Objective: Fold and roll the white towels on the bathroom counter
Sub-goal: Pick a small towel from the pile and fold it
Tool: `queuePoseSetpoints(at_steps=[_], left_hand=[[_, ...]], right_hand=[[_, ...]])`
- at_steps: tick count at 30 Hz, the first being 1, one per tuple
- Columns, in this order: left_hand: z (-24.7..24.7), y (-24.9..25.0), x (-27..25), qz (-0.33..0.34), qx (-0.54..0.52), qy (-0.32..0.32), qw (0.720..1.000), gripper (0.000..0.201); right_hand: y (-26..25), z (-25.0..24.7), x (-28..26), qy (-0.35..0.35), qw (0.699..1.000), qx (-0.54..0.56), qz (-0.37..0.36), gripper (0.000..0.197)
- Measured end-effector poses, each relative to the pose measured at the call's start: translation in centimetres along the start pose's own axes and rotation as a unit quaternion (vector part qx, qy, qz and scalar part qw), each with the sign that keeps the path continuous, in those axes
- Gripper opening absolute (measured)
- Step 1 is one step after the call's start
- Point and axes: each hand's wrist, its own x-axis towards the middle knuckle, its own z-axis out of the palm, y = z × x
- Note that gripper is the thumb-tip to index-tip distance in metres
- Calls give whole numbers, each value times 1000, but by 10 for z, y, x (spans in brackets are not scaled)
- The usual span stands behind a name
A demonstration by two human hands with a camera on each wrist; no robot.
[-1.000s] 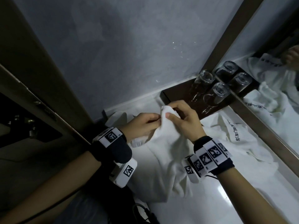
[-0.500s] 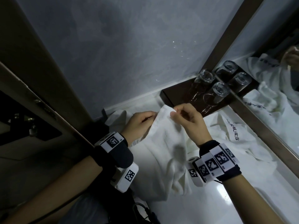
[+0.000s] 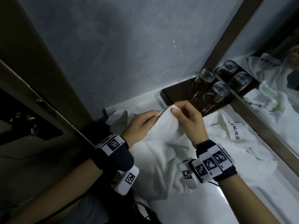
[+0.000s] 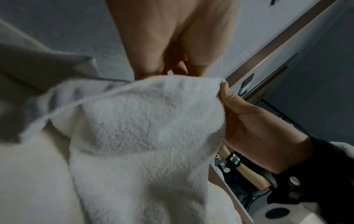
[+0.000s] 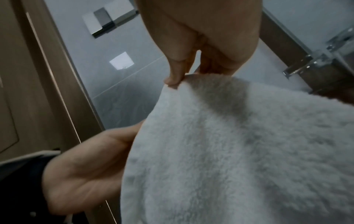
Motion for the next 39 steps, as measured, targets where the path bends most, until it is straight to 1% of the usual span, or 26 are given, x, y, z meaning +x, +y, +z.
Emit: queuePoseSetpoints(at_steps=[1, 2, 5, 10, 13, 15, 17, 18, 19, 20, 21, 23, 25, 26, 27, 29, 31, 34, 37, 39], left_hand=[[0, 0, 0, 8, -1, -2, 1000, 22], [1, 0, -1, 13, -4, -7, 1000, 23], [2, 2, -3, 19, -3, -10, 1000, 23], [1, 1, -4, 20, -15, 10, 1000, 23], [2, 0, -4, 20, -14, 1, 1000, 22], [3, 0, -4, 13, -11, -6, 1000, 21], [1, -2, -4, -21, -15, -20, 999, 27], [-1, -4, -4, -38, -4, -36, 999, 31], [-4, -5, -5, -44, 26, -62, 997, 32], [-9, -9, -5, -46, 82, -90, 992, 31], [-16, -13, -5, -53, 152, -110, 981, 30], [-31, -19, -3, -56, 304, -116, 944, 29], [-44, -26, 3, -58, 375, -103, 919, 17], [-50, -29, 5, -64, 401, -101, 908, 16], [-55, -31, 7, -66, 423, -102, 898, 18], [-63, -38, 13, -79, 453, -103, 882, 29], [-67, -45, 18, -85, 466, -106, 874, 29], [-68, -51, 22, -100, 448, -104, 882, 24], [-65, -57, 25, -117, 446, -92, 883, 23], [-61, -60, 24, -113, 443, -86, 885, 24]], right_hand=[[1, 1, 1, 4, 1000, -9, 2, 1], [1, 3, 1, 2, 1000, -22, 9, 4], [4, 8, 0, -35, 998, -26, 46, 12], [0, 9, 1, -102, 989, -56, 92, 26], [-2, 11, 0, -106, 990, -49, 80, 19], [-2, 10, 0, -94, 992, -50, 67, 18], [-1, 7, 0, -74, 994, -70, 45, 20], [-2, 4, 2, -57, 995, -81, 27, 19], [-3, 0, 3, -37, 995, -88, 10, 17], [-3, -6, 6, -14, 996, -92, -3, 14], [-4, -13, 9, 10, 995, -100, -15, 15], [-3, -29, 16, 56, 991, -120, -24, 17], [0, -46, 23, 96, 987, -131, -18, 13], [3, -54, 26, 117, 984, -134, -16, 14], [6, -60, 29, 137, 981, -139, -14, 15], [14, -70, 33, 166, 975, -149, -13, 17], [21, -77, 36, 172, 973, -155, -7, 17], [32, -82, 40, 159, 978, -131, 10, 15], [37, -85, 42, 175, 978, -109, 28, 19], [42, -88, 42, 173, 979, -99, 45, 14]])
